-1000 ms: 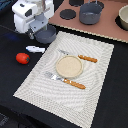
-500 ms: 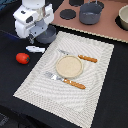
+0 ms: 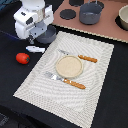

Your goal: Place the pan onto the stove and place the fish and sausage into the pan.

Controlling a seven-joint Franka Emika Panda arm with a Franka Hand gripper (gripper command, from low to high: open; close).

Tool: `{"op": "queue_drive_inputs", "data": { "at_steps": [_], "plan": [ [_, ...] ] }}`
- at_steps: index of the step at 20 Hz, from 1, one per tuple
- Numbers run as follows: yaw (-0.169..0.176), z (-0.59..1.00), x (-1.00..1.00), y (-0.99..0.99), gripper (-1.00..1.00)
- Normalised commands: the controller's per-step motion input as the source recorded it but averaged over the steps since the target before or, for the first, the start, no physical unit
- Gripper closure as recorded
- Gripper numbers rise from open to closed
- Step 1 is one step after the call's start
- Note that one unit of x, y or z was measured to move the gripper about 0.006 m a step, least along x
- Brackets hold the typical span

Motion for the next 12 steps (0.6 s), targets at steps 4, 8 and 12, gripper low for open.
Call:
{"op": "queue_drive_inputs", "data": {
  "at_steps": [4, 8, 12],
  "plan": [
    [0.0, -0.15, -0.07, 0.0, 1.0],
    [0.0, -0.16, -0.05, 0.0, 1.0],
    [0.0, -0.24, -0.01, 0.01, 1.0]
  ]
}}
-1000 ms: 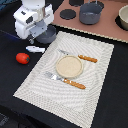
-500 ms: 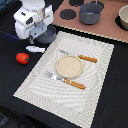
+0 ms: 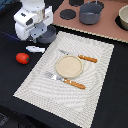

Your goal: Place the pan onto the stove and place the fish and sausage into the pan.

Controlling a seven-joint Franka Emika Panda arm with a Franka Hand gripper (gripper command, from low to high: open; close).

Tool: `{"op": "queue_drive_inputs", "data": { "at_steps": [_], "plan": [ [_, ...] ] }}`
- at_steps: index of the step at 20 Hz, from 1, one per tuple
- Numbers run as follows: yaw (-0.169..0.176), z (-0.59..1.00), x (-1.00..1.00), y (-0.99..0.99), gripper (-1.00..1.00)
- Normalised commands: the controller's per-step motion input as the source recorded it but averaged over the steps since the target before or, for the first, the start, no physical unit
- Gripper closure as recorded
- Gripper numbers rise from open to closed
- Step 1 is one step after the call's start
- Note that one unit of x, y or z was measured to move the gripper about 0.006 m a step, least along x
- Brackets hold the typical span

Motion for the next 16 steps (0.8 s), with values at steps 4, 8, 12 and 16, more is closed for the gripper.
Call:
{"op": "queue_drive_inputs", "data": {
  "at_steps": [4, 8, 12, 16],
  "plan": [
    [-0.009, 0.1, -0.05, 0.01, 1.0],
    [-0.001, 0.01, -0.03, 0.0, 1.0],
    [-0.006, 0.54, -0.14, -0.08, 1.0],
    [-0.003, 1.0, 0.0, 0.05, 1.0]
  ]
}}
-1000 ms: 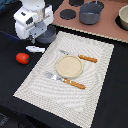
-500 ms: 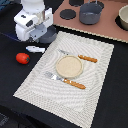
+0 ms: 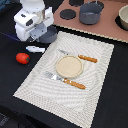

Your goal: Place the pan onto the stove and place the fish and sausage into the pan.

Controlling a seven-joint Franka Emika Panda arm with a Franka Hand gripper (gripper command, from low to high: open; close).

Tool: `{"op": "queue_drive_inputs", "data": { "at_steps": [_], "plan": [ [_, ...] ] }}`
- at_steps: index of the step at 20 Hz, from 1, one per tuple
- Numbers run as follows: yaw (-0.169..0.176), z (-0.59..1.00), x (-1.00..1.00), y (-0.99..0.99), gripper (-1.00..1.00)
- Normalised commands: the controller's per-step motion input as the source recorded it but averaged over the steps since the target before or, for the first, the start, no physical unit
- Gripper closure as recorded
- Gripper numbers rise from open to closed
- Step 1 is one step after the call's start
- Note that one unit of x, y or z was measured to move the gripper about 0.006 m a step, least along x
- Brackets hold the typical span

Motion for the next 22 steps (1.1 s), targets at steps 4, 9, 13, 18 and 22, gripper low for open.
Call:
{"op": "queue_drive_inputs", "data": {
  "at_steps": [4, 9, 13, 18, 22],
  "plan": [
    [-0.009, 1.0, 0.11, 0.26, 1.0],
    [0.0, 0.85, 0.04, 0.61, 1.0],
    [0.0, 0.52, 0.25, 0.96, 1.0],
    [0.0, 0.27, 0.53, 0.91, 1.0],
    [-0.001, 0.13, 0.62, 0.8, 1.0]
  ]
}}
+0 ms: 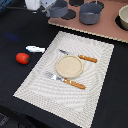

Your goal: Place the pan onto the stove and place the fish and sausage into the pan.

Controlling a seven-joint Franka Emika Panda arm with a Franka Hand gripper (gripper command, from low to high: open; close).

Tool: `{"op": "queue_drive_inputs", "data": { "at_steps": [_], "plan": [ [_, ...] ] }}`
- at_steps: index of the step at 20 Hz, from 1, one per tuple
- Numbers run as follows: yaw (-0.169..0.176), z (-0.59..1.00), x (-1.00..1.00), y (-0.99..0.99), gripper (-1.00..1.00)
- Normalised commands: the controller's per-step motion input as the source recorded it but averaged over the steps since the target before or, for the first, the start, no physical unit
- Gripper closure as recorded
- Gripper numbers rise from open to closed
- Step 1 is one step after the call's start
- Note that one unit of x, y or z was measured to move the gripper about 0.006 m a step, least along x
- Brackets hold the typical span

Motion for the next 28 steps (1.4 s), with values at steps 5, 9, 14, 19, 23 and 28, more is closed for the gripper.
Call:
{"op": "queue_drive_inputs", "data": {
  "at_steps": [5, 9, 14, 19, 23, 28],
  "plan": [
    [0.0, -0.01, 0.6, 0.75, 1.0],
    [0.0, -0.17, 0.42, 0.65, 1.0],
    [0.028, -0.29, 0.17, 0.48, 1.0],
    [0.051, -0.32, 0.01, 0.41, 1.0],
    [0.038, -0.16, 0.0, 0.26, -1.0],
    [-0.001, 0.49, 0.13, 0.08, -1.0]
  ]
}}
